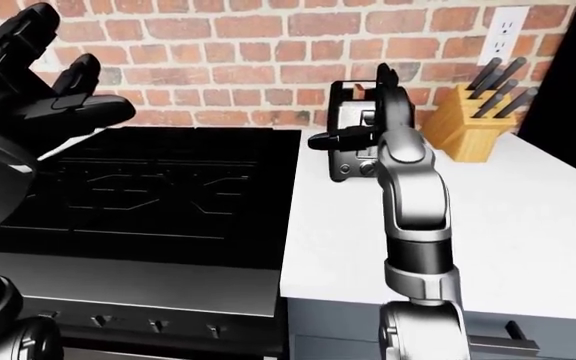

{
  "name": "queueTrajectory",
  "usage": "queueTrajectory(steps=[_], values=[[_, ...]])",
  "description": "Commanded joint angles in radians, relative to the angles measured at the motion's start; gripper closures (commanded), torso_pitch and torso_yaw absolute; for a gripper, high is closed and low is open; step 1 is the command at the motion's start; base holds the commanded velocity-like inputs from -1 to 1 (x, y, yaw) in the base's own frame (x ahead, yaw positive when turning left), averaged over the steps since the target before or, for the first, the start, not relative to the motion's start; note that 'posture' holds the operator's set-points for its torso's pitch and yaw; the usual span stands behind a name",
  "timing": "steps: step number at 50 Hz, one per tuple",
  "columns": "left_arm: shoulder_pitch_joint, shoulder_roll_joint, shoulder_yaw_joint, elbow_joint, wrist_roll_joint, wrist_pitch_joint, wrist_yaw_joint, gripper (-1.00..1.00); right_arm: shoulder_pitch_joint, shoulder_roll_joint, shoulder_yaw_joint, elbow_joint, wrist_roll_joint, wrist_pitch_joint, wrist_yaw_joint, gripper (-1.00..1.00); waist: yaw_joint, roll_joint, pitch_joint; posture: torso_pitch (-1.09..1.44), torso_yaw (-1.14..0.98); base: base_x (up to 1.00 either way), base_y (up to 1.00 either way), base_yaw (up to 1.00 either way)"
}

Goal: Push down the lever of the toaster to turn it on.

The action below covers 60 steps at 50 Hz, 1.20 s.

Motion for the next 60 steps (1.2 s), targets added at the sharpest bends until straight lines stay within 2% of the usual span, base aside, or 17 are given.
queueTrajectory(steps=[1,18,28,55,60], values=[[-0.033,0.012,0.015,-0.015,-0.006,-0.019,0.006,-1.0,-0.049,-0.013,-0.003,0.015,-0.005,-0.061,-0.001,-1.0,0.0,0.0,-0.011,-0.39,0.0,0.0,0.0,0.0],[-0.03,0.01,0.009,-0.014,-0.002,-0.027,0.004,-1.0,-0.095,-0.028,-0.005,0.191,-0.002,-0.171,-0.011,-1.0,0.001,0.001,-0.01,-0.39,0.0,0.0,0.0,0.0],[-0.034,0.005,0.007,-0.011,0.003,-0.026,0.001,-1.0,-0.161,-0.032,0.006,0.404,-0.012,-0.309,-0.016,-1.0,0.0,0.003,-0.011,-0.39,0.0,0.0,0.0,0.0],[-0.036,0.003,0.008,-0.011,-0.004,-0.028,0.006,-1.0,-0.301,-0.068,-0.001,0.748,0.002,-0.477,-0.047,-1.0,0.005,0.001,-0.004,-0.39,0.0,0.0,0.0,0.0],[-0.033,0.007,0.008,-0.012,-0.012,-0.032,0.009,-1.0,-0.297,-0.065,0.005,0.735,0.004,-0.468,-0.051,-1.0,0.007,0.0,-0.002,-0.39,0.0,0.0,0.0,0.0]])
